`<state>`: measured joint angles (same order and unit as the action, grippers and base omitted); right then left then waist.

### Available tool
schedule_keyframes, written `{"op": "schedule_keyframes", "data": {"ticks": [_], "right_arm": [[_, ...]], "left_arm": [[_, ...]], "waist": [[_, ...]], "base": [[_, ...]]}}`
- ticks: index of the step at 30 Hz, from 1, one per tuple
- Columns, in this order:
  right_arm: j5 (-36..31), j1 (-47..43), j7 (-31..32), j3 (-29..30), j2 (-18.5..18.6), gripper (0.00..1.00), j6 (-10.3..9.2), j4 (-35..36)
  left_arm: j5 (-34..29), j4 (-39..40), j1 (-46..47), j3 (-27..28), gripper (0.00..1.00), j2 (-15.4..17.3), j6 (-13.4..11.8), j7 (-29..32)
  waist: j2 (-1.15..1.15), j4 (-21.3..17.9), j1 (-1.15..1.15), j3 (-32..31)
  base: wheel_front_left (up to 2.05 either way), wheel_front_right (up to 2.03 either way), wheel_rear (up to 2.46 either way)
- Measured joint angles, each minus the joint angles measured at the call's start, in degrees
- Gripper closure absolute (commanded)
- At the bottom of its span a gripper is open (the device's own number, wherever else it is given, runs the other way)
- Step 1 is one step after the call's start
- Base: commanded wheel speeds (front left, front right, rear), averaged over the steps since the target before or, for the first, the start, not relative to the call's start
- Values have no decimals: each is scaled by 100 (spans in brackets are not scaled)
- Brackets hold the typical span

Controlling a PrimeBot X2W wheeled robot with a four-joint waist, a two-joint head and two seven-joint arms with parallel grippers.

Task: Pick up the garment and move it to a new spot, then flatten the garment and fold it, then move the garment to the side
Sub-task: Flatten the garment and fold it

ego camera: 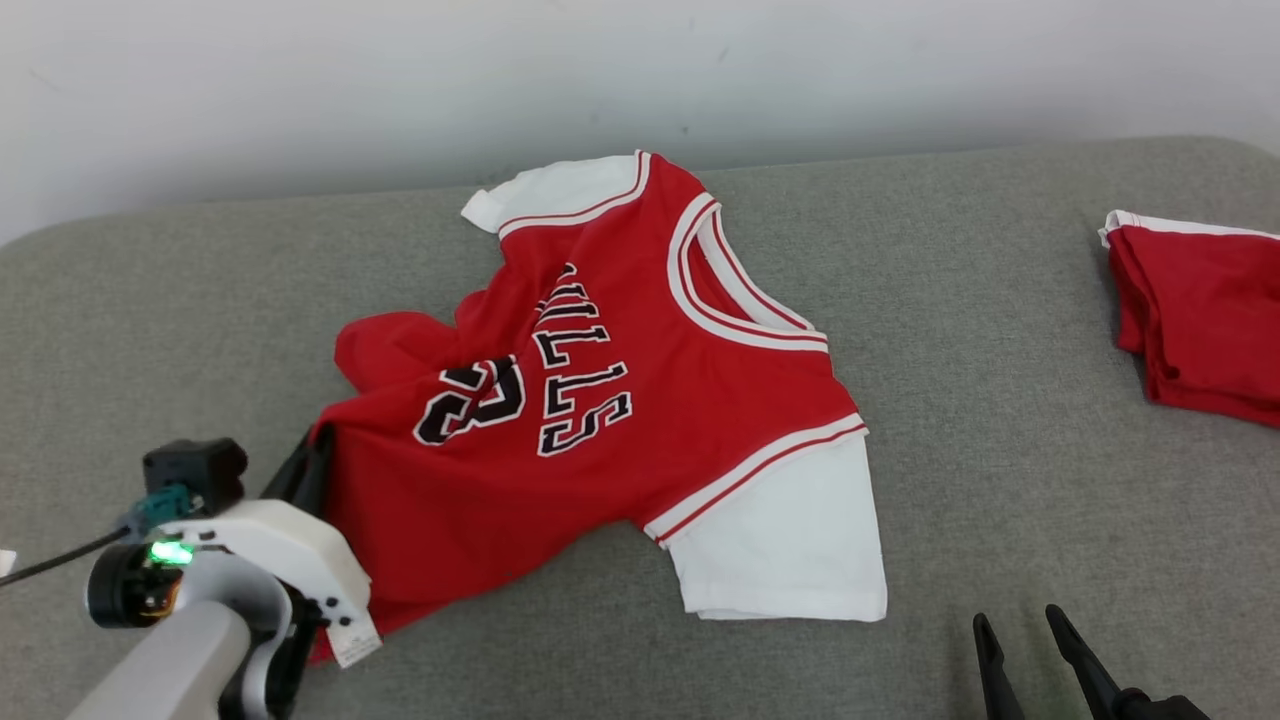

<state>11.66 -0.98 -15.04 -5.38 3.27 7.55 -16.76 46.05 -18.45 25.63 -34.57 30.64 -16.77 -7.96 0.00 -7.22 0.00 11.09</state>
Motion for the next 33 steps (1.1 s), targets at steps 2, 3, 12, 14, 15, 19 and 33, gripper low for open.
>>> {"op": "schedule_keyframes", "data": {"ticks": [2, 3, 12, 14, 15, 19, 33], "right_arm": [[0, 29, -1, -13, 0, 0, 0, -3], [0, 47, -1, -19, -1, 0, 0, -3], [0, 81, -1, 30, -2, 0, 0, -31], [0, 65, -1, 51, -3, 0, 0, -57], [0, 52, 0, 55, -3, 0, 0, -69], [0, -2, 0, 69, -8, 0, 0, -87], [-14, -279, -1, 100, 2, 0, 0, -80]], "left_arm": [[11, -193, 124, 47, 100, -1, -30, 15], [11, -294, 183, 73, 100, 4, -34, 26], [-23, -1179, 444, -36, 44, -38, 42, 70], [-10, -1330, 426, 0, 0, -68, 63, -27], [-8, -1366, 397, 12, 0, -91, 64, -107], [51, -1333, 168, 99, 0, -194, 93, -411], [325, 636, -1556, 560, 0, 313, -399, -413]], "waist": [[0, -45, 0, 37], [0, -73, 0, 54], [0, -253, 1, 135], [0, -241, 1, 95], [0, -230, 1, 67], [0, -151, 1, -89], [0, 166, 0, -659]], "base": [[0, 0, 0], [0, 0, 0], [0, 0, 0], [0, 0, 0], [0, 0, 0], [0, 0, 0], [0, 0, 0]]}}
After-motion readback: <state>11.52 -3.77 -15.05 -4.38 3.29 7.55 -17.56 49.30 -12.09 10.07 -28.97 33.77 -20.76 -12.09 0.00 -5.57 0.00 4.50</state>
